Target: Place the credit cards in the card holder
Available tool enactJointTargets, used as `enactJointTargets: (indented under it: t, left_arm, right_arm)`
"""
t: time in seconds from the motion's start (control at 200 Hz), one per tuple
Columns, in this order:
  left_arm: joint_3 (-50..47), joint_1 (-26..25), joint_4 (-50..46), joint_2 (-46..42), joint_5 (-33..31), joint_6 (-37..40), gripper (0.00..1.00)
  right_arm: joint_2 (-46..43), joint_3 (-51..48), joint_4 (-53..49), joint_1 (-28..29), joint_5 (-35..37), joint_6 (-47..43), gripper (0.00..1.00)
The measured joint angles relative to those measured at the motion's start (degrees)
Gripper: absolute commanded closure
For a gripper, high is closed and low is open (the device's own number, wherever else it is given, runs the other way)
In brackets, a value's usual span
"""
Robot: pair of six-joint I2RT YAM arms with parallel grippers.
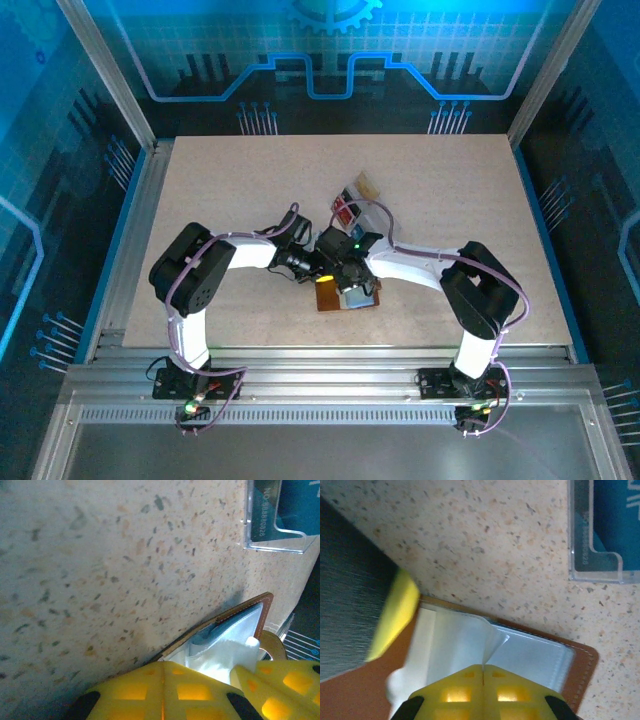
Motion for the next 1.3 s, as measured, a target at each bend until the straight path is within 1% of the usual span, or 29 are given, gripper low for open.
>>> enactJointTargets:
  t: [0.045,0.085,0.22,0.27,0.31,0.4,0.57,0.68,0.765,0.865,0.916,1.081,1.231,1.296]
  left_arm:
    - [-0.1,0.0,0.6,0.1,0.3,-0.5,0.94]
    - [-0.4,0.0,1.2,0.2,0.5,-0.6,0.94]
    - [-1.0,0.2,2.5,0.1,0.8,-1.8,0.93]
    - [-1.3,0.2,3.0,0.0,0.9,-2.1,0.91]
    - [-1.4,0.2,3.3,0.0,1.0,-2.3,0.89]
    - [-1.7,0.3,4.3,-0.2,1.4,-3.0,0.85]
    - [-4.1,1.0,8.9,-1.0,3.0,-5.1,0.77]
    - [-7.2,2.4,10.2,-3.7,3.5,-6.6,0.71]
    - [-10.3,5.1,10.0,-6.7,3.6,-7.9,0.65]
    - [-12.6,8.7,9.8,-10.3,3.5,-9.0,0.56]
    - [-13.1,9.9,9.6,-12.2,3.5,-9.4,0.54]
    - [-13.2,10.3,9.4,-16.2,3.4,-9.8,0.52]
    - [-15.8,10.7,8.9,-19.9,2.6,-10.8,0.51]
    - [-17.7,11.1,7.8,-22.5,1.7,-10.9,0.47]
  right_arm:
    - [0.0,0.3,0.1,0.0,-1.1,0.2,1.00]
    - [0.0,0.3,0.5,0.0,-2.1,0.3,0.98]
    - [0.0,0.4,2.6,-0.2,-6.5,1.3,0.85]
    - [0.0,0.4,3.5,-0.2,-8.3,2.0,0.80]
    - [0.0,0.2,4.6,-0.3,-9.9,2.3,0.78]
    - [0.0,-1.1,7.2,-0.6,-13.3,3.5,0.71]
    - [-0.4,-4.1,10.7,-1.3,-16.8,4.8,0.66]
    - [-0.8,-4.7,12.2,-1.4,-18.2,5.4,0.63]
    - [-1.1,-4.7,13.1,-1.4,-18.8,5.6,0.60]
    - [-1.7,-4.7,14.0,-1.4,-19.5,5.6,0.58]
    - [-1.8,-4.7,14.4,-1.3,-19.7,5.6,0.58]
    - [-1.8,-4.7,15.2,-1.3,-20.6,5.6,0.57]
    - [-1.8,-4.7,15.5,-0.7,-20.8,5.6,0.56]
    - [-1.8,-4.5,15.4,0.2,-20.7,5.6,0.53]
